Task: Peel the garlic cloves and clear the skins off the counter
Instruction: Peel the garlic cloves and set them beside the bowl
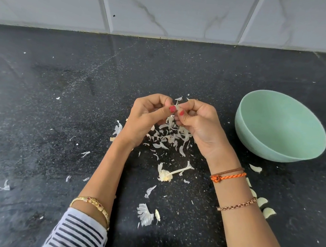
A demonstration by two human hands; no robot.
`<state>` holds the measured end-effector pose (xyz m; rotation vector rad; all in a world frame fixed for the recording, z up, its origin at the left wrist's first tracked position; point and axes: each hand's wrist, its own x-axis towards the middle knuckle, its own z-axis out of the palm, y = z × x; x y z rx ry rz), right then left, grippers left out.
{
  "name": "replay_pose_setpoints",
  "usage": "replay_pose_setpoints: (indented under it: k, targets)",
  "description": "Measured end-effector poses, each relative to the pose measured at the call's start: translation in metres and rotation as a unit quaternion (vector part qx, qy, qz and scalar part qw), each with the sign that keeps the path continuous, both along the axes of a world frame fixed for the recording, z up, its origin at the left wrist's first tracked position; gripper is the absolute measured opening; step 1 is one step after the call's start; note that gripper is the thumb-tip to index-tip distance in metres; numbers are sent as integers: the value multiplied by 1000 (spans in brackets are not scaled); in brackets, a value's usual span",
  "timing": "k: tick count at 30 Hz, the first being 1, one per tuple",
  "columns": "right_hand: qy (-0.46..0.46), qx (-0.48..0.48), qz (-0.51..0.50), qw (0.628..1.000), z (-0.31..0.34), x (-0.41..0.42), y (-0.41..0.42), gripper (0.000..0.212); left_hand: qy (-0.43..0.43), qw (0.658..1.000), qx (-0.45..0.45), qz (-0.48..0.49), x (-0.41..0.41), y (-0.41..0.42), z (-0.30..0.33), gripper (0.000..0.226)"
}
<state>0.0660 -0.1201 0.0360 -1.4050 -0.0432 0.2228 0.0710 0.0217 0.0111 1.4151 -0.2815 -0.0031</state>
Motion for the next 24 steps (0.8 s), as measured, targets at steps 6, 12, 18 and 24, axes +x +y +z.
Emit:
replay_pose_setpoints:
  k: [6, 12, 18, 24]
  targets:
    - [-28, -19, 7, 999, 1, -1, -2, 22, 25, 1000, -14, -5, 0, -3, 2, 17]
    - [-49, -11, -46, 998, -1, -2, 5, 18, -47, 995, 0, 86, -1, -9, -1, 13]
    - [-20, 11, -31, 999, 0, -3, 7, 18, -84, 987, -3, 135, -2, -11, -1, 11]
    - [-36, 1, -21, 999, -1, -3, 6, 14, -87, 986, -25, 142, -1, -10, -4, 5]
